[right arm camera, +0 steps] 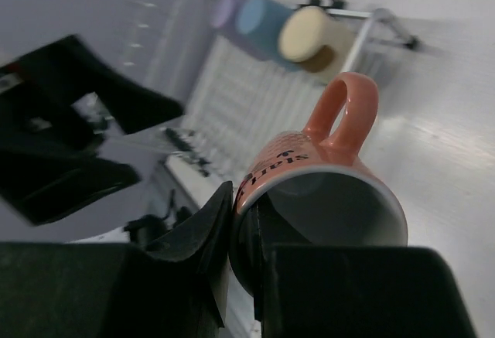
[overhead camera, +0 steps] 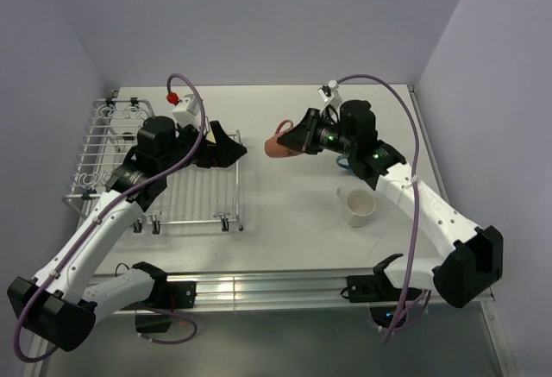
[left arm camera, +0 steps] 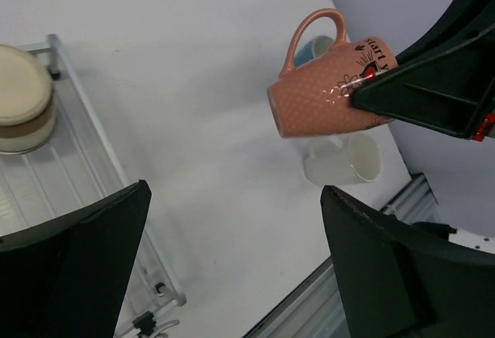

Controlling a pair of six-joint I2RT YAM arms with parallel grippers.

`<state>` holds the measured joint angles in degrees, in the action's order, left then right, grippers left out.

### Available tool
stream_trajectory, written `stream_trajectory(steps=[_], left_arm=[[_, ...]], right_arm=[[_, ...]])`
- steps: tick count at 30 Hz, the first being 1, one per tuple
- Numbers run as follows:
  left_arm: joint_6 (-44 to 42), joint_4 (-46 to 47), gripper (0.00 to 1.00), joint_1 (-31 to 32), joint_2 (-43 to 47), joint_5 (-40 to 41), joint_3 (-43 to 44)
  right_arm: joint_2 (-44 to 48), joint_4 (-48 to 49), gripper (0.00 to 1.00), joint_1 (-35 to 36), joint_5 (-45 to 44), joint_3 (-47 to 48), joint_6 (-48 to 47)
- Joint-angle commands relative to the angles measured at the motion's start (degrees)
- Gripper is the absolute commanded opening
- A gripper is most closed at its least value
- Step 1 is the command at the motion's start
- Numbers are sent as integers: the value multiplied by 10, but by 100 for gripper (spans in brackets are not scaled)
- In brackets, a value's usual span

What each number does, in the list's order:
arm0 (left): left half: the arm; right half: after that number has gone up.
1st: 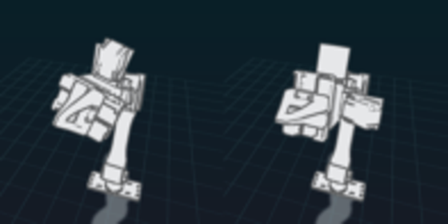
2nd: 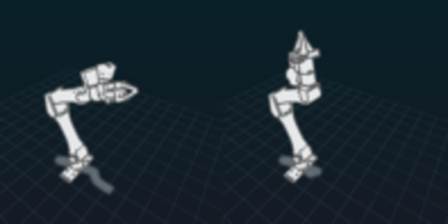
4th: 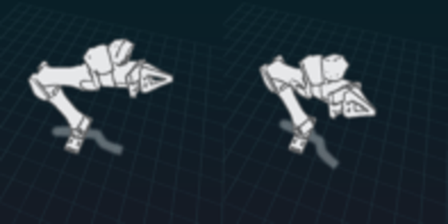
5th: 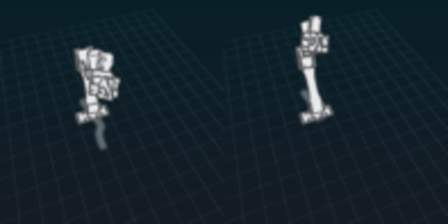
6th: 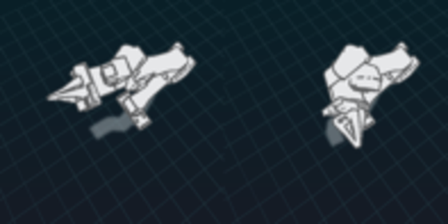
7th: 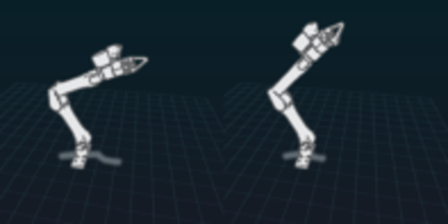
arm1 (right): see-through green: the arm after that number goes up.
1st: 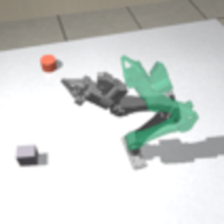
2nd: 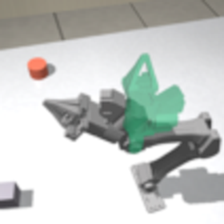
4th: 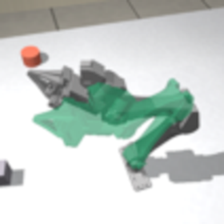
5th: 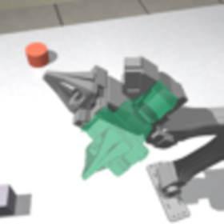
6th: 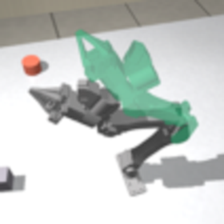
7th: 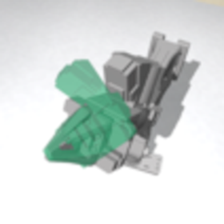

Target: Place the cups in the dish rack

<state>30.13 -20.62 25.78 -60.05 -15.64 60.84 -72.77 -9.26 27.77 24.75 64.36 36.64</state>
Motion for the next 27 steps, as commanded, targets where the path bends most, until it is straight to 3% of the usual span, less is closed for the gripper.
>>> stream_trajectory(steps=[1,7,12,27], left_arm=[[21,117,99,-2,19,-105,-26],[39,191,99,-2,14,-152,-56],[62,256,99,-1,19,-187,-79],[77,304,99,1,6,-232,-89]], right_arm=[[47,151,0,0,106,-41,106],[72,295,0,0,154,-103,239],[70,340,0,0,154,-121,279],[10,530,0,1,197,-144,403]])
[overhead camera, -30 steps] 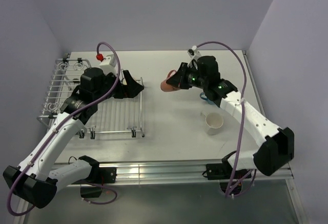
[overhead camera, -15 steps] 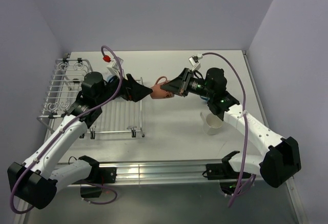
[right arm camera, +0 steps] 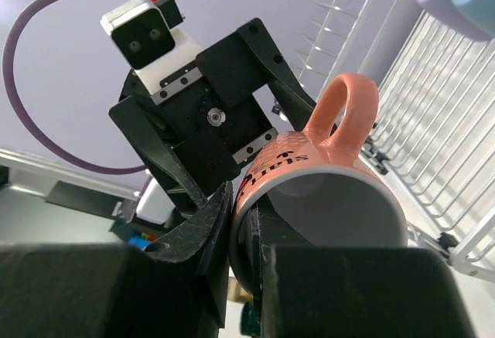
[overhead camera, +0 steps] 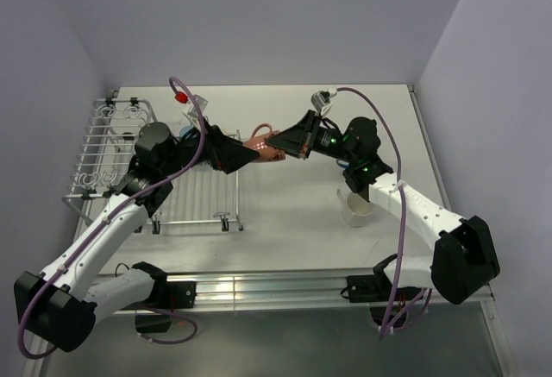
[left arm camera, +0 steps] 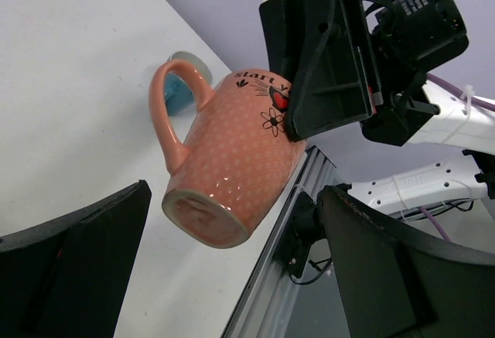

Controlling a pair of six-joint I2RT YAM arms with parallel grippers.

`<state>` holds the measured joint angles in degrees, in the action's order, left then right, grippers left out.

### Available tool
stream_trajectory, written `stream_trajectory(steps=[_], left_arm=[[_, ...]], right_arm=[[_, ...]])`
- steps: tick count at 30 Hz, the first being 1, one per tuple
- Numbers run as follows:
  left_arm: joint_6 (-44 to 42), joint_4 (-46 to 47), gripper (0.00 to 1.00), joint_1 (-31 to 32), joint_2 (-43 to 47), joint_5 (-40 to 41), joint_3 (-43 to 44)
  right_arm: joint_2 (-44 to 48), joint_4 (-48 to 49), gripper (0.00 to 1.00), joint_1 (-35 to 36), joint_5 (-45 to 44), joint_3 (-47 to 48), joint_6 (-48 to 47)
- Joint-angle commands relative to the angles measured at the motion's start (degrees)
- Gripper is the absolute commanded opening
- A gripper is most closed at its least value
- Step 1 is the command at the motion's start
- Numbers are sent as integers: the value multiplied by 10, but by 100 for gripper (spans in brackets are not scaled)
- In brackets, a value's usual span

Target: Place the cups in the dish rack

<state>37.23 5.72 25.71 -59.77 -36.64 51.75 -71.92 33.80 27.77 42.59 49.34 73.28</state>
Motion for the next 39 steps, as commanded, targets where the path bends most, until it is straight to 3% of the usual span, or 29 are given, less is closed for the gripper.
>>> stream_trajectory(steps=[1,14,23,34,37,39], left_arm=[[10,45,99,2,3,-28,1],[33,76,98,5,-11,-45,-2],[69,123,87,7,-24,-67,-3],[77,120,61,19,-21,-77,-7],[77,119,49,21,-20,-77,-3],[78,116,30,23,-23,-79,2]], right_arm=[[0,102,0,1,20,6,40],[-22,197,0,1,32,-5,99],[-41,258,0,5,38,-15,132],[-52,276,0,5,32,-14,139],[-53,280,0,7,32,-14,138],[-53,280,0,7,31,-15,136]])
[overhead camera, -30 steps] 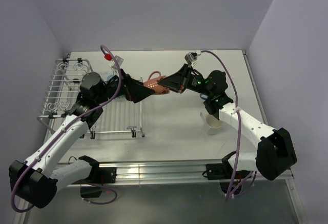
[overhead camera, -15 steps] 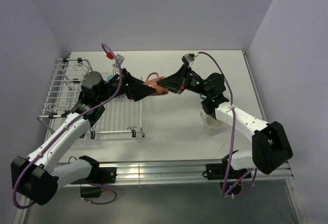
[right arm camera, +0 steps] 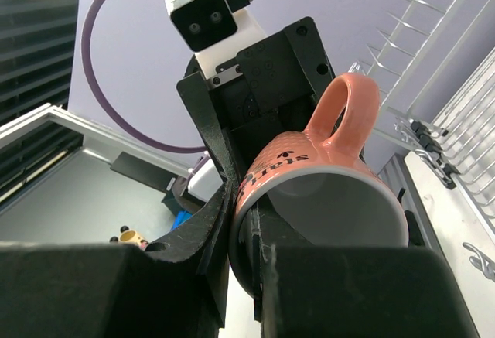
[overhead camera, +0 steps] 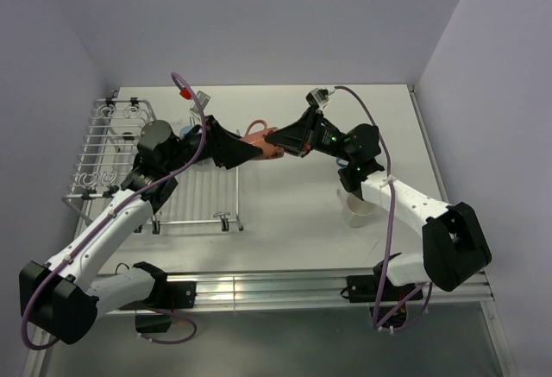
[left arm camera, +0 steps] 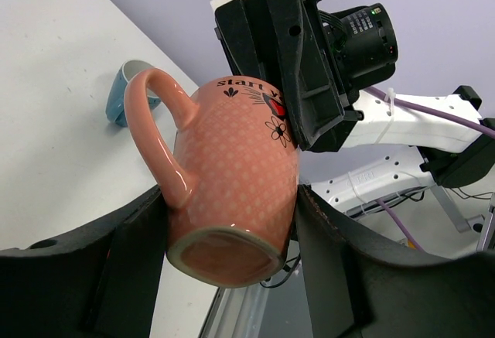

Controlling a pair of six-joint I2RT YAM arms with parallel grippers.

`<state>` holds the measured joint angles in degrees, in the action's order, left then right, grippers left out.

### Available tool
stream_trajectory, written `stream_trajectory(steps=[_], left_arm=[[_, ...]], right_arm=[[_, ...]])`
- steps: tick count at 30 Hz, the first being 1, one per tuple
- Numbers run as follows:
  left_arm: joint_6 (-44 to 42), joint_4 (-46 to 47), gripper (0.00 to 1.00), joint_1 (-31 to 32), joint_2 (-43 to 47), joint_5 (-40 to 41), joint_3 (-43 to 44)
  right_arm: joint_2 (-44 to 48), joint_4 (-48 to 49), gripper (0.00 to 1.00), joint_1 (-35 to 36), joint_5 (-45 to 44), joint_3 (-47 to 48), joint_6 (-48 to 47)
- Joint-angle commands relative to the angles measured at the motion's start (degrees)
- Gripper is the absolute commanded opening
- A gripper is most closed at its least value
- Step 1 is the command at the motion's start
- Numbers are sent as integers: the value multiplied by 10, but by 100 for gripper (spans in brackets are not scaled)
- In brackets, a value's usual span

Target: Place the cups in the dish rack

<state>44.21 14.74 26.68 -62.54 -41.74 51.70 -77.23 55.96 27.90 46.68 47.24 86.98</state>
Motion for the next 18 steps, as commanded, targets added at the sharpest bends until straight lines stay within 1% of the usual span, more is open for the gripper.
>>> stream_trajectory(steps=[1,2,3,5,6,7,8,9,10,11,13,16,18], left_arm=[[8,20,24,14,5,-27,4],[6,17,9,15,5,-25,7],[5,13,1,16,9,-21,12],[-5,-11,0,17,15,-10,19],[-10,-22,0,17,24,2,28],[-16,-32,0,16,29,9,33],[-26,-58,0,16,33,17,39],[-32,-71,0,16,39,33,52],[-37,-82,0,16,42,40,58],[-44,-102,0,16,44,46,63],[-47,-114,0,17,50,57,74],[-51,-131,0,16,52,67,86],[-57,-139,0,16,51,68,96]], right_arm=[[1,54,0,6,-10,5,-6],[3,51,0,6,-11,4,-9],[6,43,3,7,-16,3,-15],[20,-5,8,7,-24,2,-49],[26,-29,13,6,-35,3,-65],[42,-78,16,6,-41,5,-97],[50,-104,19,6,-49,7,-115],[58,-130,24,7,-67,8,-130],[76,-179,26,6,-76,14,-158],[84,-202,29,6,-85,16,-174],[107,-264,35,7,-112,26,-209],[131,-319,43,6,-135,33,-241],[139,-337,47,7,-155,34,-251]])
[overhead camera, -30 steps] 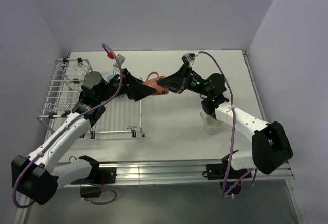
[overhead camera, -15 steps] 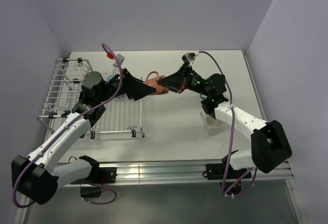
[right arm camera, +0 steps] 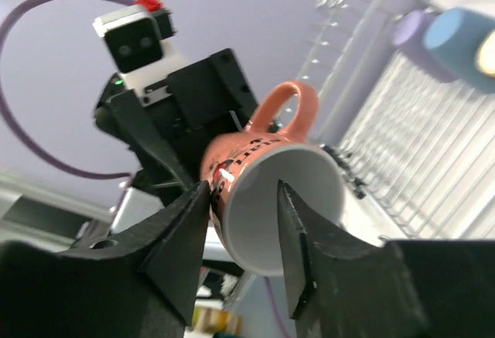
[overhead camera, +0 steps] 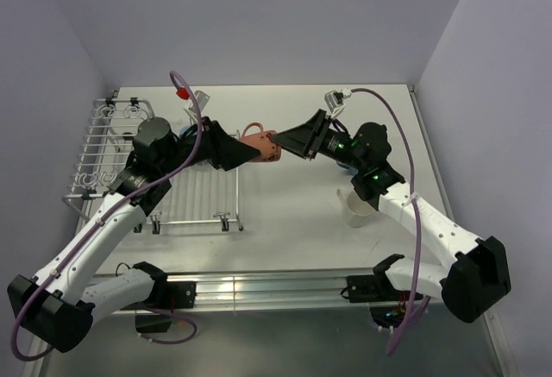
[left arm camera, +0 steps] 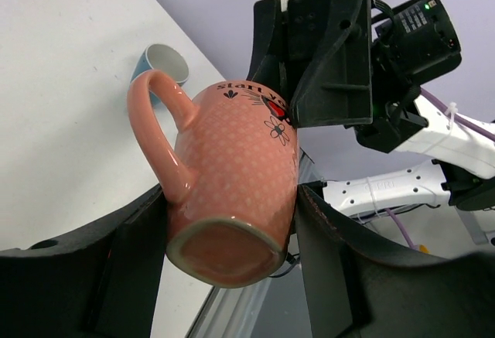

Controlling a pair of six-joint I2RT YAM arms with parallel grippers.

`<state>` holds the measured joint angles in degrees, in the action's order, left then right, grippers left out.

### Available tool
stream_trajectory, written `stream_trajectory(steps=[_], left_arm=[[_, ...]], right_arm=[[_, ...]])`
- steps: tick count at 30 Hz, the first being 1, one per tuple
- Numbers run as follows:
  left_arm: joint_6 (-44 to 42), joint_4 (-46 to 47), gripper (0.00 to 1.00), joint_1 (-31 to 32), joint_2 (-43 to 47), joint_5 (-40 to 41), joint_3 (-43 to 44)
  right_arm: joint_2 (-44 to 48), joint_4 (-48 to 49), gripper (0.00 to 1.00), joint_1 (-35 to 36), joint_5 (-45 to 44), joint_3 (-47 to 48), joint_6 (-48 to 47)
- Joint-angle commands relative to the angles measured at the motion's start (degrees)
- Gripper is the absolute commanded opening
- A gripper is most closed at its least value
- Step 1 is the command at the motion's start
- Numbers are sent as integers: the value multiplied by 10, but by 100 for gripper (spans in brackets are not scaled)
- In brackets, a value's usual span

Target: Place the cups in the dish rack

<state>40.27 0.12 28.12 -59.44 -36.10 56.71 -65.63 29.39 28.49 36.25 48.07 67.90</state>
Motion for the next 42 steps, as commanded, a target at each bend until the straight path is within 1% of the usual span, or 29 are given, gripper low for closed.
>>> stream_trajectory(steps=[1,4,6,7,8,10,11,13,14,15,18,20,21,25,30,34,42], left_arm=[[-19,1,0,3,19,18,49],[-34,-44,0,2,18,30,67],[-55,-79,0,3,16,64,92],[-63,-116,0,2,15,78,102],[-78,-135,0,3,15,108,111],[-94,-172,0,3,15,142,139],[-108,-207,0,2,15,180,147],[-121,-248,0,2,9,224,177],[-134,-288,0,3,4,243,188],[-137,-309,0,3,-6,281,209],[-142,-380,0,3,-30,335,243],[-139,-407,0,3,-45,356,258],[-136,-437,0,2,-51,391,260],[-118,-494,0,3,-66,481,254],[-73,-504,0,3,-47,549,214],[-38,-492,0,2,-34,572,187],[46,-538,0,2,-115,635,184]], right_arm=[[30,-85,48,0,-55,26,-67],[40,-114,51,1,-74,26,-81],[51,-132,51,0,-97,27,-96],[55,-157,51,0,-108,29,-102],[59,-173,51,0,-120,31,-109],[74,-216,52,1,-162,33,-131],[79,-229,52,0,-176,34,-138],[89,-267,52,0,-217,39,-159],[92,-277,52,0,-229,40,-166],[95,-288,52,0,-238,44,-178],[100,-320,52,0,-269,50,-197],[98,-337,52,1,-284,54,-205],[97,-343,52,0,-289,58,-213],[94,-361,52,1,-304,62,-225],[82,-364,53,1,-303,67,-231],[80,-368,53,1,-304,65,-234],[73,-373,53,0,-306,69,-243]])
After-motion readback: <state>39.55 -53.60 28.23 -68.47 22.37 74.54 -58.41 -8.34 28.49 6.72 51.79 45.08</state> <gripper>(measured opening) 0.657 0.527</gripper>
